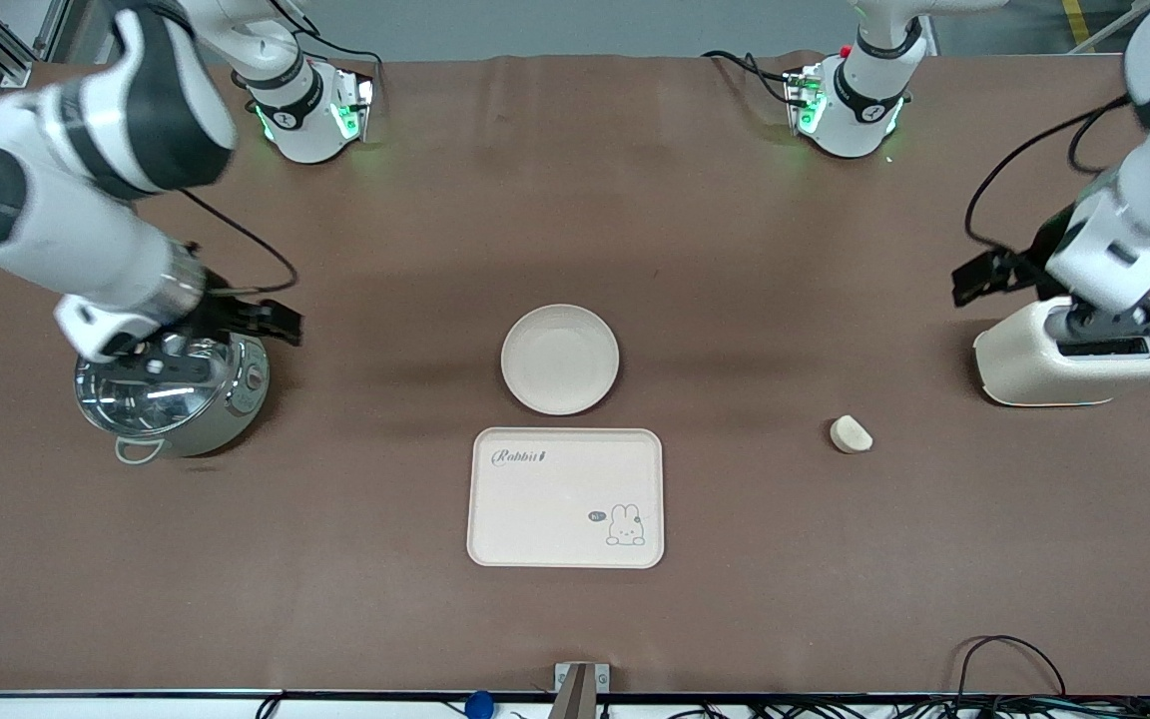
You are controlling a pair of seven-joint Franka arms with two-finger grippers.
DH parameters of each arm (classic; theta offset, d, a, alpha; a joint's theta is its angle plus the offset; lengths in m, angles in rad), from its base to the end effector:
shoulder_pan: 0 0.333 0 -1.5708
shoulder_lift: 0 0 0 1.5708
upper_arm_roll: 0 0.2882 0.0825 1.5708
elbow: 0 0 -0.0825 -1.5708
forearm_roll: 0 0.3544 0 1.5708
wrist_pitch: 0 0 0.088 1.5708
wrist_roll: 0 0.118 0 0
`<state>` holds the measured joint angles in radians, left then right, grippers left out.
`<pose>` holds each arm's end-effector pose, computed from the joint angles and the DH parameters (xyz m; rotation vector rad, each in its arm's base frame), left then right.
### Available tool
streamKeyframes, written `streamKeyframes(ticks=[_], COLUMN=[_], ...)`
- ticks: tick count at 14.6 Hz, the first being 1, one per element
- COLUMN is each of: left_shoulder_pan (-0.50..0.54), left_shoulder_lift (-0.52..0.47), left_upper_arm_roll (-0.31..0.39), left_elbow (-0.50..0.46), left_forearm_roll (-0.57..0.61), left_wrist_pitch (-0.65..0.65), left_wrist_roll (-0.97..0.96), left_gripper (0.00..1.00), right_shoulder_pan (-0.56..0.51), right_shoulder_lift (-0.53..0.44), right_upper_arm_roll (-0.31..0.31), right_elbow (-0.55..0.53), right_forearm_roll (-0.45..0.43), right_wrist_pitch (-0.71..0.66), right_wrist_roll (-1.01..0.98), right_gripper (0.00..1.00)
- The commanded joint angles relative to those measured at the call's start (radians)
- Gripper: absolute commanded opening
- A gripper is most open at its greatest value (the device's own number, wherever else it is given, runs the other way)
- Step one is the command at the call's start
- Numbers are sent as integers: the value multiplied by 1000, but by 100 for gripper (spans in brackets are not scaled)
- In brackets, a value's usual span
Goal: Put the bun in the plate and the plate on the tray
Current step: 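Grasp the white bun with the left gripper while the right gripper reaches the plate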
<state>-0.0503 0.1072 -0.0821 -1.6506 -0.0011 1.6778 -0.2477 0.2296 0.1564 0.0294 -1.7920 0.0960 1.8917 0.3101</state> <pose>0.5500 -0.0716 0.5014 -3.1285 -0.1810 0.1255 0.5467 0.1525 0.4285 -3.0613 0.1290 0.1242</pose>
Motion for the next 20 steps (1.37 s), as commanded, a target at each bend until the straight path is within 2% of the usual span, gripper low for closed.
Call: streamKeyframes(ticks=[1, 4, 6, 10, 13, 16, 19, 20], left_shoulder_pan=[-6, -5, 0, -11, -9, -8, -8, -11], left_shoulder_lift=[61, 150, 221, 348, 426, 479, 512, 517], left_upper_arm_roll=[-7, -7, -7, -8, -8, -8, -8, -8], left_elbow=[-82, -172, -202, -215, -210, -206, -186, -181], left_forearm_roll=[12, 30, 32, 30, 30, 30, 29, 29], left_wrist_pitch=[145, 336, 437, 588, 680, 726, 729, 731], left_wrist_roll=[-108, -153, -209, -312, -328, -328, -331, -331], left_gripper=[100, 100, 100, 100, 97, 80, 56, 47], right_shoulder_pan=[80, 154, 230, 365, 401, 422, 424, 424], right_shoulder_lift=[8, 8, 28, 129, 215, 268, 314, 328], right_upper_arm_roll=[-9, -9, -9, -11, -11, -12, -16, -16], right_elbow=[-105, -286, -364, -405, -397, -356, -305, -290], right_forearm_roll=[43, 105, 117, 116, 117, 116, 116, 116], right_wrist_pitch=[126, 379, 510, 693, 813, 831, 837, 843], right_wrist_roll=[95, 127, 190, 329, 362, 417, 440, 442], right_gripper=[100, 100, 100, 100, 100, 100, 100, 97])
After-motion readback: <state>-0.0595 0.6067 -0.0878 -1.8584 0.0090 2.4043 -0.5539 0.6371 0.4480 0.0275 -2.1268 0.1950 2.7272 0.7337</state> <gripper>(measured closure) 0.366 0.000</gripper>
